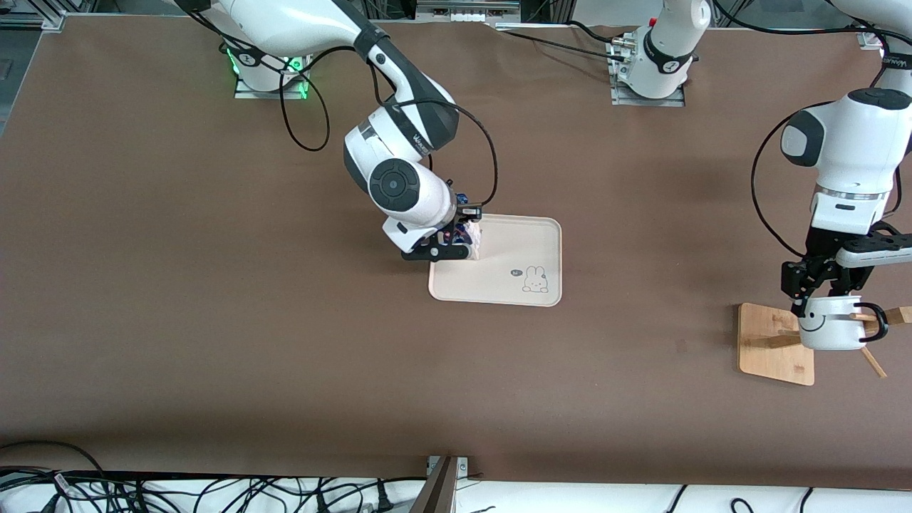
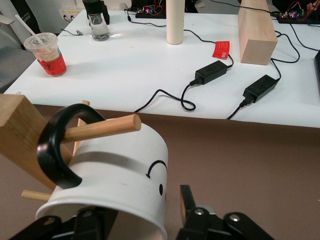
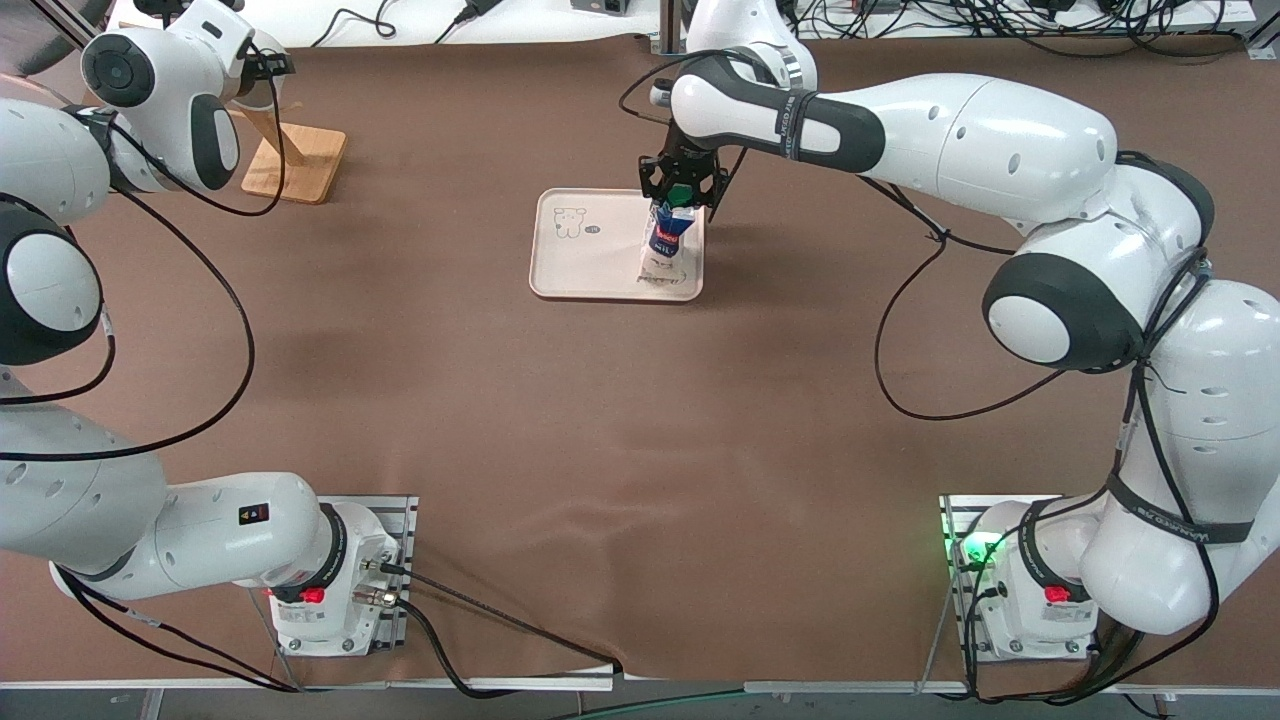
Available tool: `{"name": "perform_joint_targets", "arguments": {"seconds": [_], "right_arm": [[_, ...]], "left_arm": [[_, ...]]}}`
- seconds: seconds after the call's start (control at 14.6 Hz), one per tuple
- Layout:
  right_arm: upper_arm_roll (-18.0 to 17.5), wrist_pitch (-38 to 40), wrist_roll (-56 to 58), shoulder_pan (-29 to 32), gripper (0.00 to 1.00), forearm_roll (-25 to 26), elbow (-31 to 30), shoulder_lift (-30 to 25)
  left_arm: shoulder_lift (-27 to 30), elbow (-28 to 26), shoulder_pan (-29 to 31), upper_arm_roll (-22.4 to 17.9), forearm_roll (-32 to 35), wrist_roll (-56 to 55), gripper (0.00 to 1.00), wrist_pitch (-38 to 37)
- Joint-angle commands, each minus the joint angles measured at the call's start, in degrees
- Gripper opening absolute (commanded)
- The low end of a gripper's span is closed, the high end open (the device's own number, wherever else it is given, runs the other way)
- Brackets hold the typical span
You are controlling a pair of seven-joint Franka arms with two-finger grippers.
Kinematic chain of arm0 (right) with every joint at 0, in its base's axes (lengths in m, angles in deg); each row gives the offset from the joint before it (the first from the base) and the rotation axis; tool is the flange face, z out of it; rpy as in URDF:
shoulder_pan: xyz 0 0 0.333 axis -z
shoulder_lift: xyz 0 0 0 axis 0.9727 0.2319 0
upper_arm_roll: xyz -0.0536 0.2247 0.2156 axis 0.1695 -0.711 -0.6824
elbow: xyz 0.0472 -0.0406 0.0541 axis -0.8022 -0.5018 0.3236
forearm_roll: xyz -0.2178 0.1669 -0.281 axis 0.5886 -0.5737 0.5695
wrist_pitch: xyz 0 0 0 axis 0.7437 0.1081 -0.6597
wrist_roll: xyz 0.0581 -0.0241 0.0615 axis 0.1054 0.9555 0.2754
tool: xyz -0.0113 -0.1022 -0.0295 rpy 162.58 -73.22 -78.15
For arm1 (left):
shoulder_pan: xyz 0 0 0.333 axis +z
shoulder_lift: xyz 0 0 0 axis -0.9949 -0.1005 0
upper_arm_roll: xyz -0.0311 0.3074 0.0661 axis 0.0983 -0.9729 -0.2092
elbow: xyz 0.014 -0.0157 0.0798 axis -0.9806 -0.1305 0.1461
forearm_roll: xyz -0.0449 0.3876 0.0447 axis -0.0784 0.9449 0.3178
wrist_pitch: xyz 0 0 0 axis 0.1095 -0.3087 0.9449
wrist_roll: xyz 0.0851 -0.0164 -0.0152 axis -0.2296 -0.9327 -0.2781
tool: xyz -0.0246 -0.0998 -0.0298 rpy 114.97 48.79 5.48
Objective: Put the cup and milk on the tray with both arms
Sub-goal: 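Lower the carton onto the tray while the left gripper grasps the mug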
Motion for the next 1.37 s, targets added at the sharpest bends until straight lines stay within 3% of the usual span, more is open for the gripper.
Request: {"name": "perform_joint_targets", "arguments": {"seconds": [0.0, 0.41, 1.16, 1.23, 1.3], "right_arm": [[-0.3, 0.6, 1.5, 0.8, 0.32, 0.9, 1.9, 1.3], [-0.3, 0.4, 3.1, 0.8, 0.32, 0.9, 3.4, 1.3], [0.1, 3.7, 3.7, 0.6, 0.32, 3.6, 3.4, 1.7], [0.1, 3.6, 3.9, 0.7, 0.36, 3.6, 3.4, 1.7], [0.1, 3.2, 3.8, 0.6, 0.81, 3.6, 3.3, 1.7]], "left_arm": [[0.8, -0.6, 0.5, 0.1, 1.4, 0.3, 0.38, 0.0], [0.9, -0.3, 0.3, 0.1, 1.4, 0.3, 0.0, 0.0], [2.6, 0.1, -4.5, 0.5, 0.7, -0.5, 0.0, -0.1], [2.7, 0.0, -4.8, 1.0, 0.7, -0.6, 0.0, -0.2], [2.9, 0.0, -5.5, 1.2, 0.7, -0.7, 0.0, -0.2]]}}
